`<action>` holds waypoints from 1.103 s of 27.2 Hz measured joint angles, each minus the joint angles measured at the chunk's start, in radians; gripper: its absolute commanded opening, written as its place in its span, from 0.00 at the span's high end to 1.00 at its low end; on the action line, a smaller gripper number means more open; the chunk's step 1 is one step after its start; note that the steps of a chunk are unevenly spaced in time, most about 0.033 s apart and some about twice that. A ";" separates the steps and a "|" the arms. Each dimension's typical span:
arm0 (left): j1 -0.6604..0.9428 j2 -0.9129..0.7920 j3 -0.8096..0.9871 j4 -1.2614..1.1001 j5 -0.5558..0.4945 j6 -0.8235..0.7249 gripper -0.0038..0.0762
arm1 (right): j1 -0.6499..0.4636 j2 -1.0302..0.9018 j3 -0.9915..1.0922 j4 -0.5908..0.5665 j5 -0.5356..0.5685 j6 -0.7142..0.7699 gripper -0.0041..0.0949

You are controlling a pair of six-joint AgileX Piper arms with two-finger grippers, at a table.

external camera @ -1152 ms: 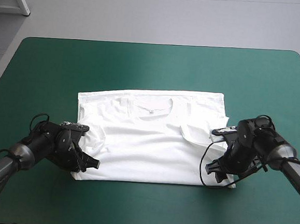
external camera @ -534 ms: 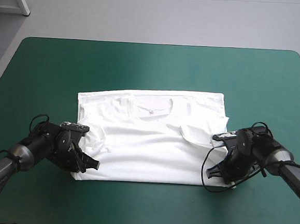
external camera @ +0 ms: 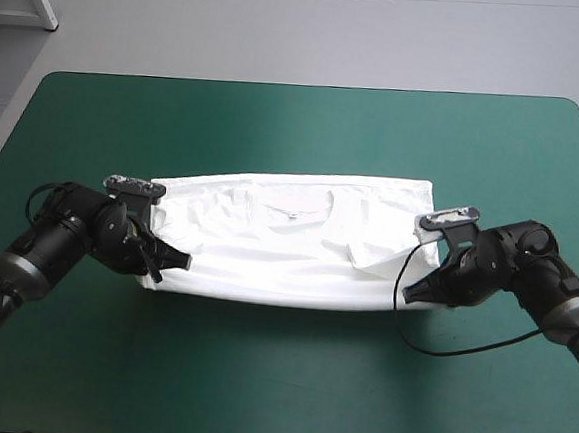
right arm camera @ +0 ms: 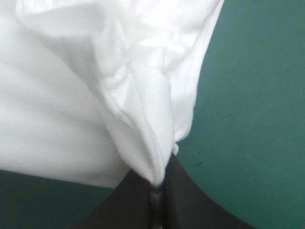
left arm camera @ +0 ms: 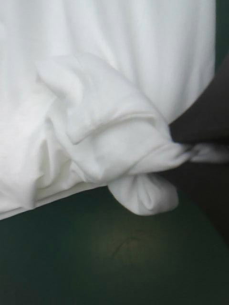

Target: Fold the cloth

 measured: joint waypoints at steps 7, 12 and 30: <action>0.124 0.112 -0.235 -0.027 0.038 0.083 0.96 | 0.001 0.131 -0.253 -0.160 -0.078 0.065 0.97; 0.180 0.259 -0.410 -0.039 0.048 0.151 0.96 | 0.002 0.290 -0.440 -0.209 -0.142 0.084 0.97; 0.184 0.684 -0.648 -0.005 -0.152 0.196 0.54 | 0.002 0.722 -0.698 -0.335 -0.257 0.172 0.55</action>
